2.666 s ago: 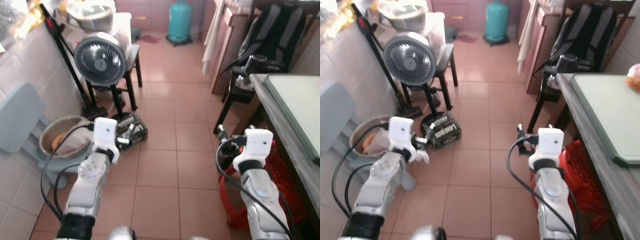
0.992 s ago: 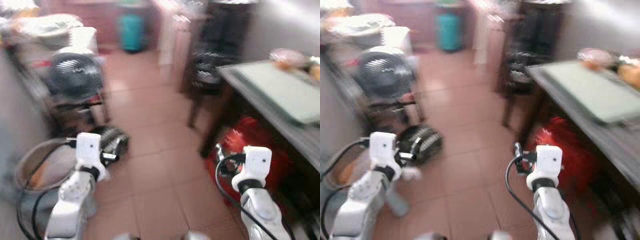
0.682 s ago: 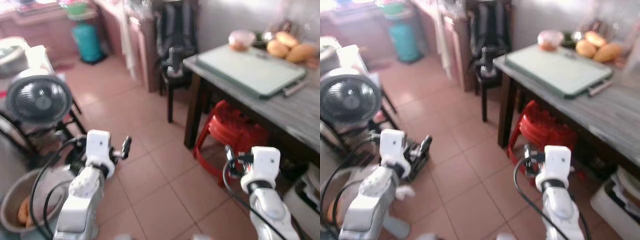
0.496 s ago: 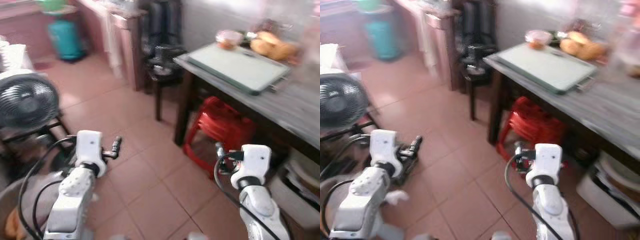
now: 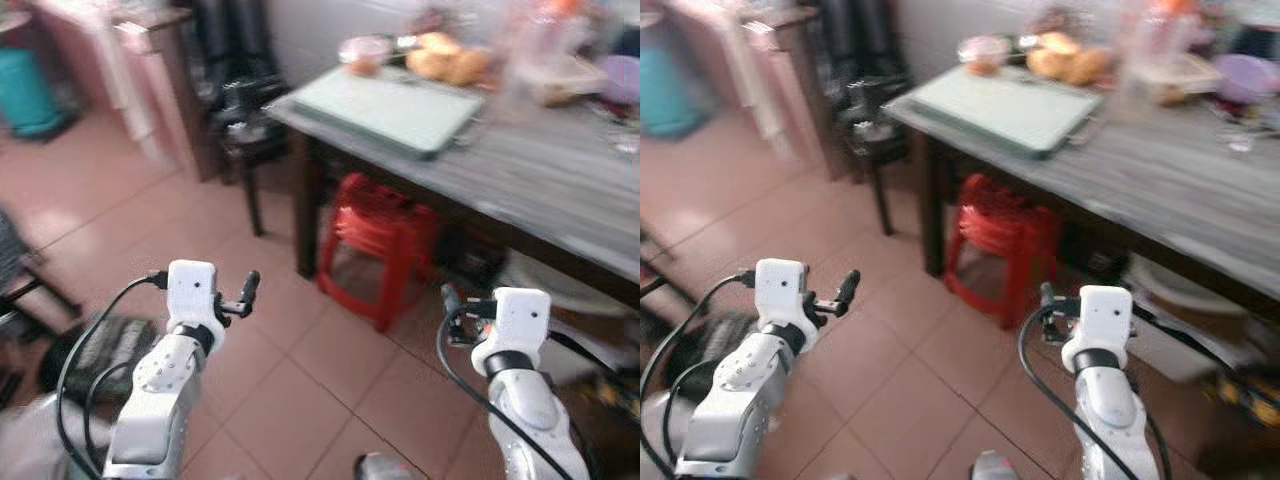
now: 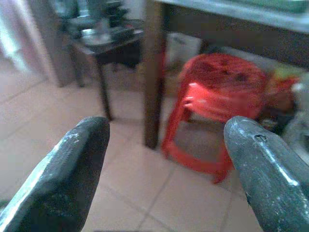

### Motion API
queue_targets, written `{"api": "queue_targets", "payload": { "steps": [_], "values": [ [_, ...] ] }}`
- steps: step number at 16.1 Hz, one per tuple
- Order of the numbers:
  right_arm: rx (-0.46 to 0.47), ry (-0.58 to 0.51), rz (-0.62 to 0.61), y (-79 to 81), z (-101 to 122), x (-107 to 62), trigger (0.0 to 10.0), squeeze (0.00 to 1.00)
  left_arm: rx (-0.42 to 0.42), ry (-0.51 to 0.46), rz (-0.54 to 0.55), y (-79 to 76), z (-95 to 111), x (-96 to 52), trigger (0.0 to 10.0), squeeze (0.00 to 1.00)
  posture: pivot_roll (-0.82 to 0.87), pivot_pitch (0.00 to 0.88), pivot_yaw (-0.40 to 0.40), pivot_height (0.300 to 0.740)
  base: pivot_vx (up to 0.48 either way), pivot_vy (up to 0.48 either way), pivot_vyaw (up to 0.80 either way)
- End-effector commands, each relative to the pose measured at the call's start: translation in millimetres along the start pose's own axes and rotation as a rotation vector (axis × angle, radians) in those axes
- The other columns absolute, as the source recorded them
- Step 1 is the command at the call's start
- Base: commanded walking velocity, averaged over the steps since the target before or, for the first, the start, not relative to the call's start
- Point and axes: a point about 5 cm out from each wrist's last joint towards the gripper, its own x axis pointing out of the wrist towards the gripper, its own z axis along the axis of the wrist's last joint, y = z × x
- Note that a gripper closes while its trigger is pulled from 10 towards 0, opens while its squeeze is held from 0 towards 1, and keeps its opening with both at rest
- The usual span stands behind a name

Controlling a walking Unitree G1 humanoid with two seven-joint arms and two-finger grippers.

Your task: Setting the table

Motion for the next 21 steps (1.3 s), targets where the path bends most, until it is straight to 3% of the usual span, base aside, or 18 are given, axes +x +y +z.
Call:
{"api": "queue_targets", "payload": {
  "steps": [1, 4, 21],
  "values": [
    [0.002, 0.002, -0.004, -0.2, -0.7, 0.0, 10.0, 0.0, 0.004, -0.003, -0.001, 1.9, 2.2, -0.4, 10.0, 0.0, -0.05, 0.0, 0.037, 0.74, 0.0, 0.386, -0.8],
    [-0.003, 0.004, -0.008, -1.5, -1.3, -0.5, 10.0, 0.0, 0.01, 0.004, 0.003, 2.0, 0.4, -0.9, 10.0, 0.0, -0.05, 0.0, 0.037, 0.74, 0.0, 0.376, -0.8],
    [-0.005, 0.003, -0.032, -3.7, -1.4, 0.0, 10.0, 0.0, 0.028, -0.018, 0.012, 1.5, 4.2, 3.3, 10.0, 0.0, -0.06, 0.0, 0.04, 0.74, 0.0, 0.0, -0.74]
  ]
}}
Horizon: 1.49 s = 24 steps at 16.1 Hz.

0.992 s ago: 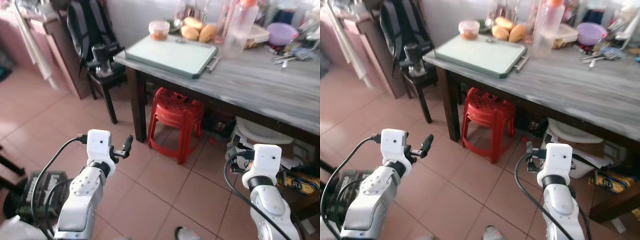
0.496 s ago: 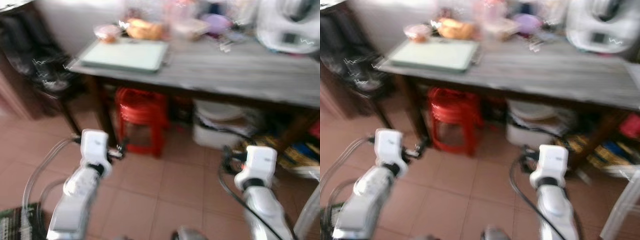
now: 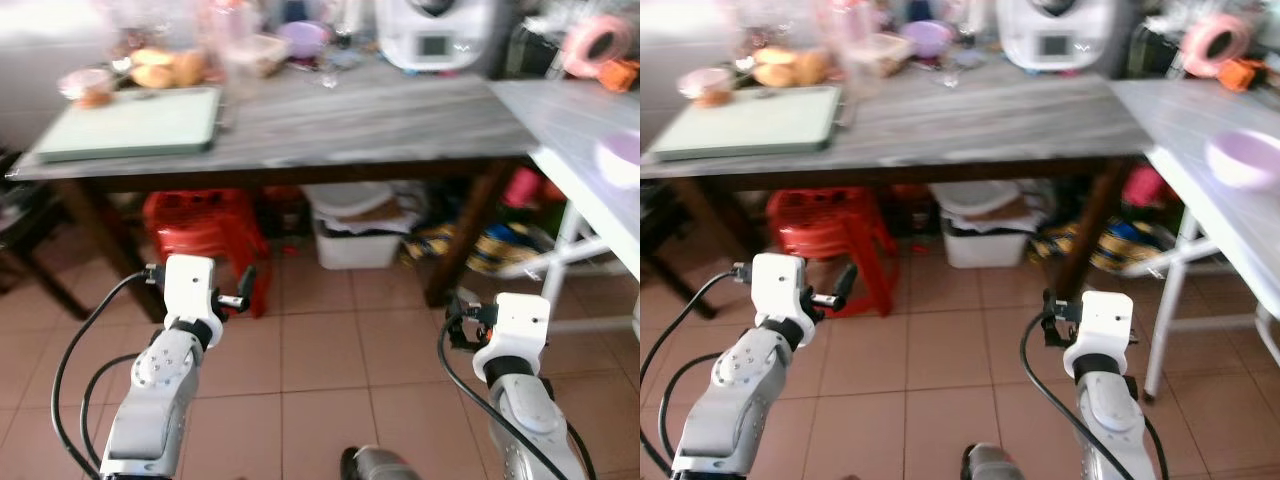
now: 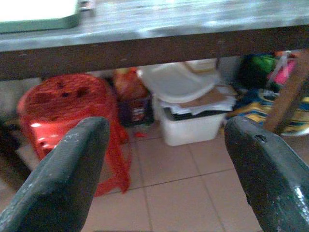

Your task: Setting the table

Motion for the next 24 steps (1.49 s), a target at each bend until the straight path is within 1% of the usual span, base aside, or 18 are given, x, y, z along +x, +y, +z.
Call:
{"api": "queue_targets", "payload": {
  "steps": [1, 5, 9, 12, 13, 14, 15, 16, 17, 18, 19, 21, 22, 23, 24],
  "values": [
    [-0.006, -0.017, -0.006, -0.8, 4.2, 1.5, 10.0, 0.0, 0.007, 0.008, 0.005, 1.6, -0.3, 0.4, 10.0, 0.0, -0.06, 0.0, 0.04, 0.74, 0.0, 0.0, 0.0],
    [0.0, -0.013, -0.009, -1.5, 3.6, 2.8, 10.0, 0.0, 0.008, 0.012, -0.002, 0.1, -1.0, 0.8, 10.0, 0.0, -0.06, 0.0, 0.04, 0.74, -0.248, 0.0, -0.65],
    [0.003, -0.013, -0.015, -2.0, 3.4, 3.5, 10.0, 0.0, 0.008, 0.014, -0.009, -0.9, -1.3, 1.4, 10.0, 0.0, -0.06, 0.0, 0.04, 0.74, -0.281, 0.0, 0.0],
    [0.009, -0.015, -0.009, -0.8, 3.4, 8.3, 10.0, 0.0, 0.003, 0.003, -0.018, -2.3, -0.9, 4.2, 10.0, 0.0, -0.05, 0.0, 0.038, 0.74, 0.0, 0.0, 0.0],
    [0.017, -0.05, 0.019, 2.6, 12.7, 16.4, 10.0, 0.0, 0.034, -0.042, -0.025, -3.3, 9.9, 10.4, 10.0, 0.0, -0.04, 0.0, 0.037, 0.74, 0.0, 0.0, 0.0],
    [0.005, -0.065, 0.026, 3.1, 16.6, 18.9, 10.0, 0.0, 0.044, -0.06, -0.026, -3.5, 14.6, 12.4, 10.0, 0.0, -0.04, 0.0, 0.038, 0.74, 0.0, 0.0, 0.0],
    [-0.005, -0.087, 0.027, 2.9, 21.9, 23.3, 10.0, 0.0, 0.076, -0.102, -0.001, -1.6, 23.3, 15.2, 10.0, 0.0, -0.02, 0.0, 0.037, 0.74, 0.0, 0.0, 0.0],
    [-0.019, -0.122, 0.027, 2.2, 28.4, 26.7, 10.0, 0.0, 0.094, -0.174, 0.067, 4.3, 35.4, 14.6, 10.0, 0.0, -0.01, 0.0, 0.034, 0.74, 0.0, 0.0, 0.0],
    [-0.029, -0.132, 0.023, 2.0, 29.9, 25.6, 10.0, 0.0, 0.079, -0.213, 0.102, 7.7, 38.8, 10.8, 10.0, 0.0, -0.01, 0.0, 0.028, 0.74, 0.0, 0.0, 0.0],
    [-0.027, -0.132, 0.023, 2.7, 30.1, 22.1, 10.0, 0.0, 0.058, -0.239, 0.135, 12.4, 38.9, 3.2, 10.0, 0.0, -0.01, 0.0, 0.023, 0.74, 0.0, 0.0, 0.0],
    [-0.028, -0.131, 0.025, 3.8, 30.4, 20.0, 10.0, 0.0, 0.053, -0.25, 0.143, 14.1, 38.2, -1.6, 10.0, 0.0, -0.01, 0.0, 0.02, 0.74, 0.0, 0.0, 0.0],
    [-0.052, -0.16, 0.03, 8.4, 33.5, 15.9, 10.0, 0.0, 0.08, -0.223, 0.13, 12.0, 28.7, -9.4, 10.0, 0.0, -0.01, 0.0, 0.012, 0.74, 0.0, 0.0, 0.0],
    [-0.021, -0.168, 0.05, 10.6, 33.6, 14.3, 10.0, 0.0, 0.083, -0.215, 0.121, 10.9, 25.4, -11.6, 10.0, 0.0, -0.01, 0.0, 0.014, 0.74, 0.0, 0.0, 0.0],
    [-0.006, -0.172, 0.014, 9.1, 31.6, 11.6, 10.0, 0.0, 0.085, -0.198, 0.101, 8.7, 18.4, -14.9, 10.0, 0.0, -0.01, 0.0, 0.021, 0.74, 0.0, 0.0, 0.0],
    [0.006, -0.158, 0.009, 10.2, 26.2, 9.4, 10.0, 0.0, 0.086, -0.184, 0.077, 6.1, 12.2, -15.5, 10.0, 0.0, -0.01, 0.0, 0.03, 0.74, 0.0, 0.0, 0.0]
  ]
}}
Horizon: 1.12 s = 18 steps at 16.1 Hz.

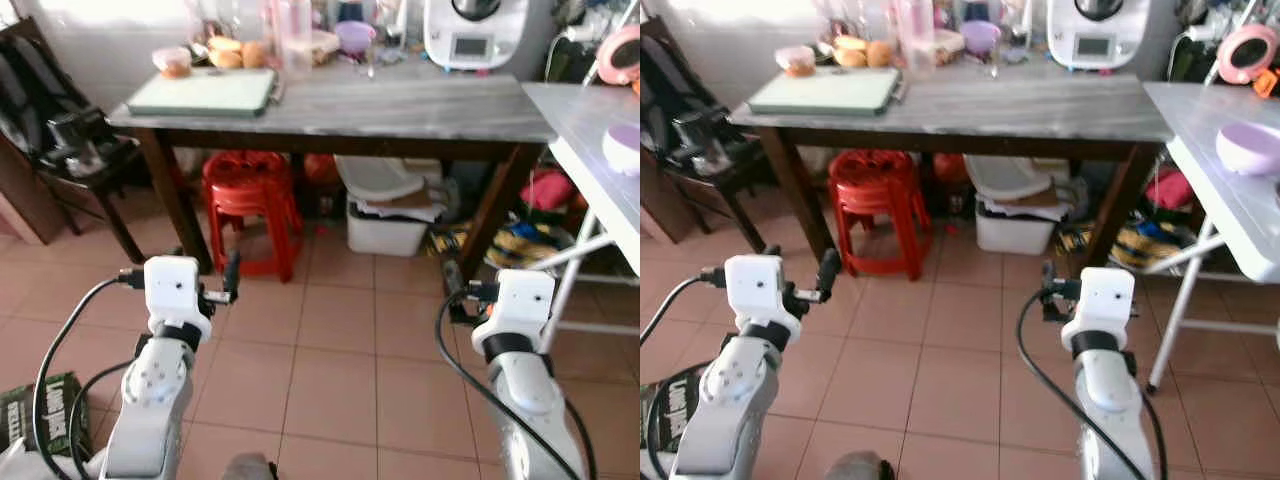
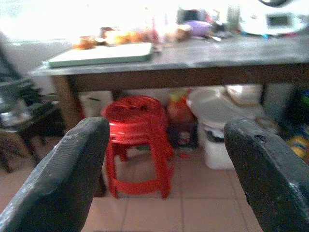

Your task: Setting the table

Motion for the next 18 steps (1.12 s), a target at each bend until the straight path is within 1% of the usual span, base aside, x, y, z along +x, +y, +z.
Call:
{"api": "queue_targets", "payload": {
  "steps": [1, 2, 3, 4, 5, 6, 7, 8, 9, 10, 12, 13, 15, 16, 17, 18],
  "values": [
    [0.011, 0.0, 0.001, 1.8, -1.6, -1.1, 10.0, 0.0, 0.018, 0.0, -0.036, -3.9, -1.9, 2.5, 10.0, 0.0, -0.02, 0.0, 0.036, 0.74, 0.0, 0.0, 0.0],
    [0.007, 0.015, 0.002, 3.8, -6.6, -0.6, 10.0, 0.0, 0.022, 0.002, -0.06, -7.6, -4.0, 7.2, 10.0, 0.0, -0.02, 0.0, 0.039, 0.74, 0.0, 0.0, 0.0],
    [0.045, 0.031, -0.01, 4.4, -10.2, 0.5, 10.0, 0.0, 0.037, -0.006, -0.094, -11.8, -1.9, 11.9, 10.0, 0.0, -0.02, 0.0, 0.047, 0.74, 0.0, -0.262, 0.0],
    [0.044, 0.039, -0.019, 4.9, -15.1, -0.4, 10.0, 0.0, 0.047, -0.01, -0.135, -15.5, -2.2, 13.9, 10.0, 0.0, -0.01, 0.0, 0.044, 0.74, 0.0, -0.27, 0.0],
    [0.031, 0.045, -0.019, 6.6, -18.9, -1.6, 10.0, 0.0, 0.041, -0.01, -0.146, -16.8, -2.7, 14.6, 10.0, 0.0, -0.01, 0.0, 0.04, 0.74, 0.0, -0.322, 0.0],
    [0.04, 0.056, 0.004, 12.9, -21.2, -4.4, 10.0, 0.0, 0.049, -0.013, -0.148, -16.5, -2.3, 13.7, 10.0, 0.0, 0.0, 0.0, 0.032, 0.74, 0.0, -0.371, 0.0],
    [0.041, 0.058, 0.029, 18.8, -21.6, -6.3, 10.0, 0.0, 0.07, 0.004, -0.167, -13.1, -6.7, 9.4, 10.0, 0.0, 0.0, 0.0, 0.027, 0.74, 0.0, -0.364, 0.0],
    [0.046, 0.061, 0.033, 19.1, -22.4, -7.5, 10.0, 0.0, 0.067, 0.018, -0.177, -12.0, -9.8, 6.2, 10.0, 0.0, 0.01, 0.0, 0.022, 0.74, 0.0, -0.36, 0.0],
    [0.04, 0.061, 0.042, 18.6, -23.7, -7.9, 10.0, 0.0, 0.092, 0.022, -0.185, -10.0, -12.6, 2.8, 10.0, 0.0, 0.01, 0.0, 0.016, 0.74, 0.0, -0.36, 0.0],
    [0.031, 0.063, 0.043, 16.2, -24.9, -7.2, 10.0, 0.0, 0.093, 0.035, -0.183, -8.2, -15.4, 0.4, 10.0, 0.0, 0.01, 0.0, 0.013, 0.74, 0.0, -0.36, 0.0],
    [0.012, 0.036, 0.037, 8.8, -22.3, -3.1, 10.0, 0.0, 0.082, 0.035, -0.161, -10.0, -15.3, -2.9, 10.0, 0.0, 0.01, 0.0, 0.001, 0.74, 0.0, -0.302, 0.0],
    [-0.035, -0.022, 0.027, -0.5, -15.3, -0.2, 10.0, 0.0, 0.057, -0.005, -0.12, -18.1, -6.9, -2.9, 10.0, 0.0, 0.01, 0.0, 0.018, 0.74, 0.0, 0.0, 0.0],
    [-0.042, -0.023, 0.019, -4.3, -16.1, 1.6, 10.0, 0.0, 0.043, -0.028, -0.066, -14.6, -0.1, -1.2, 10.0, 0.0, 0.01, 0.0, 0.031, 0.74, 0.0, 0.0, 0.0],
    [-0.045, -0.022, 0.015, -6.0, -16.3, 1.6, 10.0, 0.0, 0.035, -0.035, -0.037, -10.5, 2.4, -1.3, 10.0, 0.0, 0.01, 0.0, 0.03, 0.74, 0.0, 0.0, 0.0],
    [-0.033, -0.011, 0.003, -7.1, -17.8, -0.4, 10.0, 0.0, 0.031, -0.056, 0.002, -3.4, 8.3, -0.2, 10.0, 0.0, 0.02, 0.0, 0.029, 0.74, 0.0, 0.0, 0.0],
    [-0.032, -0.009, 0.004, -6.0, -18.6, -3.3, 10.0, 0.0, 0.035, -0.066, 0.005, -1.2, 11.6, 0.5, 10.0, 0.0, 0.02, 0.0, 0.034, 0.74, 0.0, 0.0, 0.0]
  ]
}}
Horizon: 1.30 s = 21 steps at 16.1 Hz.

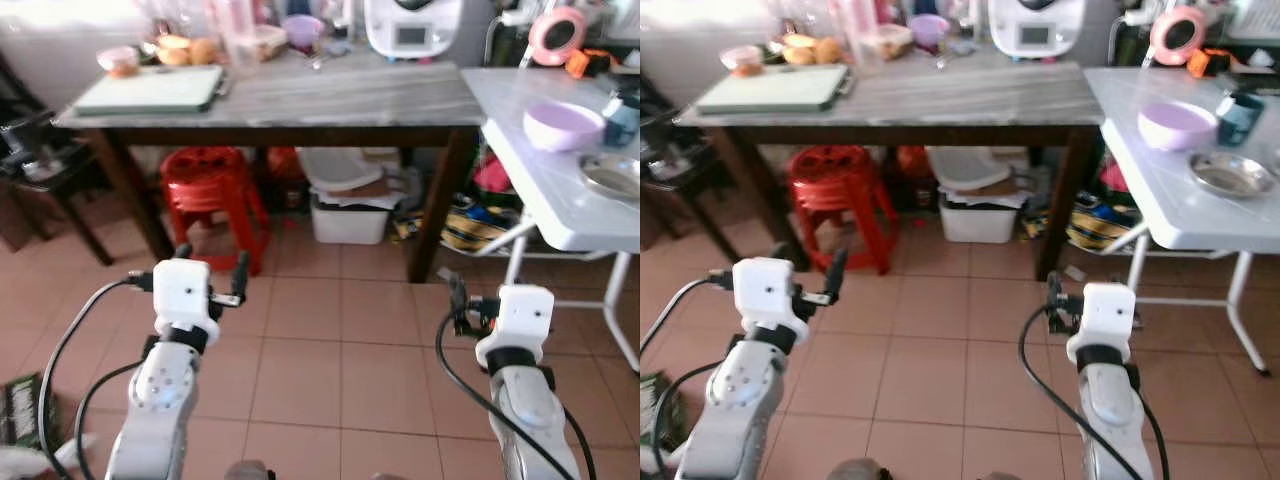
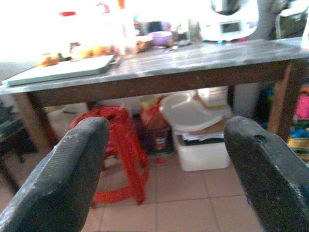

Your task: Setting the table

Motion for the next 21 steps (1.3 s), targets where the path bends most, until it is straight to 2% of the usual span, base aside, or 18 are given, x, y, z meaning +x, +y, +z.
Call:
{"api": "queue_targets", "payload": {
  "steps": [1, 5, 8, 10, 11, 12, 13, 14, 15, 16, 17, 18, 21],
  "values": [
    [0.012, -0.018, 0.013, 4.8, 4.1, -1.1, 10.0, 0.0, 0.007, -0.023, 0.007, 4.1, 7.8, 2.4, 10.0, 0.0, 0.01, 0.0, 0.039, 0.74, 0.0, 0.0, 0.0],
    [0.017, -0.014, -0.004, 3.4, 3.7, -10.3, 10.0, 0.0, -0.013, 0.0, -0.05, -3.4, 6.4, 8.6, 10.0, 0.0, -0.01, 0.0, 0.05, 0.74, 0.0, 0.0, 0.0],
    [0.099, 0.068, -0.012, 1.2, -12.6, -12.8, 10.0, 0.0, -0.032, -0.006, -0.054, -7.2, 8.3, 15.8, 10.0, 0.0, -0.01, 0.0, 0.048, 0.74, 0.0, 0.0, 0.0],
    [0.108, 0.106, -0.027, -4.8, -19.6, -15.4, 10.0, 0.0, -0.026, -0.011, -0.044, -6.7, 9.4, 17.4, 10.0, 0.0, -0.02, 0.0, 0.046, 0.74, 0.0, 0.0, 0.0],
    [0.115, 0.16, -0.039, -8.5, -29.2, -20.7, 10.0, 0.0, -0.027, -0.011, -0.03, -5.9, 8.6, 16.5, 10.0, 0.0, -0.03, 0.0, 0.043, 0.74, 0.0, 0.0, 0.0],
    [0.197, 0.214, -0.041, -9.0, -38.5, -26.0, 10.0, 0.0, -0.027, -0.008, -0.017, -6.0, 7.0, 15.3, 10.0, 0.0, -0.03, 0.0, 0.037, 0.74, 0.0, 0.0, 0.0],
    [0.22, 0.228, -0.039, -9.6, -41.3, -27.6, 10.0, 0.0, -0.033, -0.007, -0.011, -6.3, 6.4, 14.9, 10.0, 0.0, -0.03, 0.0, 0.037, 0.74, 0.0, 0.0, 0.0],
    [0.199, 0.226, -0.028, -10.8, -41.6, -28.0, 10.0, 0.0, -0.037, -0.006, -0.007, -6.9, 6.0, 14.7, 10.0, 0.0, -0.03, 0.0, 0.039, 0.74, 0.0, 0.0, 0.0],
    [0.113, 0.198, -0.023, -12.9, -39.0, -27.1, 10.0, 0.0, -0.044, -0.004, -0.001, -7.5, 5.8, 15.9, 10.0, 0.0, -0.03, 0.0, 0.044, 0.74, 0.0, 0.0, 0.0],
    [0.072, 0.167, -0.024, -13.2, -33.7, -24.0, 10.0, 0.0, -0.05, -0.005, -0.002, -8.6, 6.1, 18.0, 10.0, 0.0, -0.03, 0.0, 0.043, 0.74, 0.0, 0.0, 0.0],
    [0.077, 0.126, -0.031, -11.9, -22.6, -17.3, 10.0, 0.0, -0.047, -0.003, -0.009, -10.0, 4.4, 20.6, 10.0, 0.0, -0.03, 0.0, 0.039, 0.74, 0.0, 0.0, 0.0],
    [0.092, 0.034, -0.041, -7.5, 3.6, -3.9, 10.0, 0.0, -0.025, 0.017, -0.005, -7.3, -4.4, 23.4, 10.0, 0.0, -0.05, 0.0, 0.033, 0.74, 0.0, 0.0, 0.0],
    [0.07, -0.168, -0.04, -5.5, 59.8, 15.6, 10.0, 0.0, -0.036, 0.04, 0.009, -8.2, -12.7, 22.8, 10.0, 0.0, -0.05, 0.0, 0.031, 0.74, 0.0, 0.0, 0.0]
  ]
}}
